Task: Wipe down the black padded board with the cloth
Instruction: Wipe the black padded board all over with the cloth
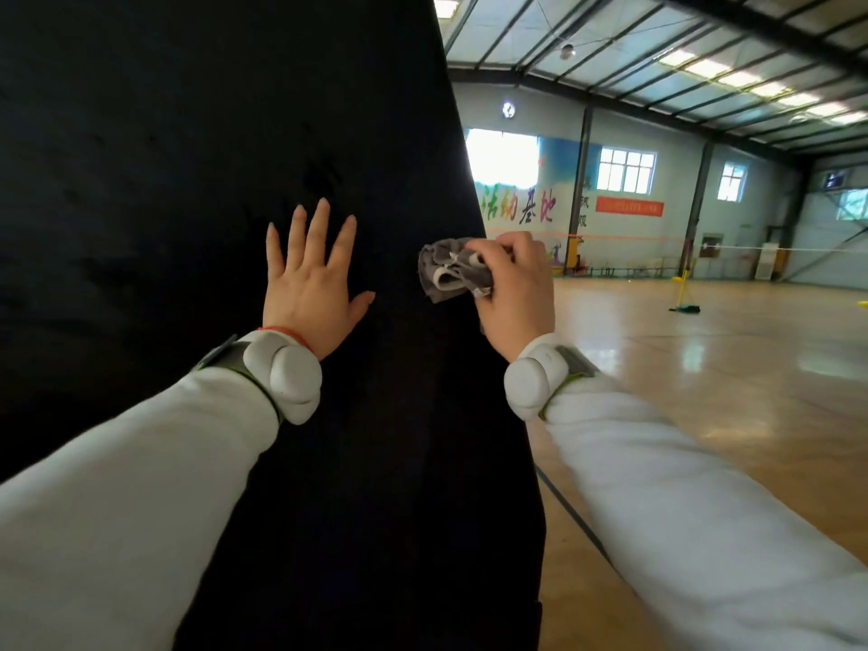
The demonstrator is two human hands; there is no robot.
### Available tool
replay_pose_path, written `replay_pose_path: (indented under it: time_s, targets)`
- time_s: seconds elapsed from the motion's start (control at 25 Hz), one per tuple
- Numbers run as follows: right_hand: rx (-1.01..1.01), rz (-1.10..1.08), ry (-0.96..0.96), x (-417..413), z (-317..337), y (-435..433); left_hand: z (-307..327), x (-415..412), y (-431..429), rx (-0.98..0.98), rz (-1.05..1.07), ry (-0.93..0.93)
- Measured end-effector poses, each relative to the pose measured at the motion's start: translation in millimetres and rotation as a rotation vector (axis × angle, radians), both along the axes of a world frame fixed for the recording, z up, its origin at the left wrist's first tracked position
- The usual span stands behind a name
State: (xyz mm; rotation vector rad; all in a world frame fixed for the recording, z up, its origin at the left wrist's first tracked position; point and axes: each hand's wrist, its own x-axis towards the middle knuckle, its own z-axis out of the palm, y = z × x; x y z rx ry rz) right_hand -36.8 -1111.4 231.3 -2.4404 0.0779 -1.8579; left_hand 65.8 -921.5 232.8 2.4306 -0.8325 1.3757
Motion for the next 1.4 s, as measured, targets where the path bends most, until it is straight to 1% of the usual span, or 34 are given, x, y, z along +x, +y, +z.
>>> replay_pose_path:
  time_s: [0.08,0.16,0.32,0.4,0.52,0.6,0.64,0.72,0.76,0.8,0.84,0.88,0.96,1.0,1.04,1.12,1.2,1.32,1.4]
  targets:
    - [-0.002,-0.003,-0.039,4,14,3,-4,7,3,0.076,0.039,0.078]
    - [-0.008,-0.009,-0.073,9,27,6,-9,12,5,0.122,0.054,0.111]
    - [0.012,-0.081,-0.062,21,44,5,-11,13,5,0.122,0.055,0.109]
    - [0.039,-0.111,-0.022,30,43,4,-11,15,6,0.127,0.062,0.104]
    - [0.086,-0.103,0.081,38,27,1,-12,16,5,0.125,0.056,0.113]
    - [0.035,-0.061,0.174,34,-3,-4,-12,16,4,0.099,0.026,0.104]
    - [0.008,-0.040,0.250,31,-25,-8,-12,17,4,0.087,0.012,0.095]
    - [-0.033,-0.019,0.461,21,-67,-16,-12,19,5,0.087,0.008,0.088]
    - [-0.045,-0.016,0.543,17,-79,-20,-13,20,5,0.098,0.016,0.087]
    - [-0.038,-0.005,0.578,14,-80,-22,-14,22,4,0.113,0.029,0.084]
    - [-0.014,0.019,0.554,13,-70,-22,-15,23,3,0.126,0.041,0.080]
    - [0.014,0.039,0.472,14,-53,-21,-16,24,2,0.126,0.045,0.078]
    - [0.077,0.047,0.223,16,-7,-12,-18,26,2,0.119,0.042,0.082]
    - [0.105,0.044,0.126,18,16,-7,-18,27,4,0.120,0.042,0.084]
    - [0.120,0.032,0.073,23,35,-4,-19,28,4,0.120,0.041,0.082]
    - [0.087,-0.042,0.083,33,51,2,-20,30,6,0.121,0.037,0.070]
    - [0.044,-0.085,0.151,40,42,1,-21,32,5,0.117,0.023,0.051]
    - [-0.035,-0.023,0.224,40,-3,-2,-25,33,1,0.108,0.016,0.038]
    - [-0.081,0.014,0.305,35,-37,-5,-27,33,1,0.103,0.025,0.034]
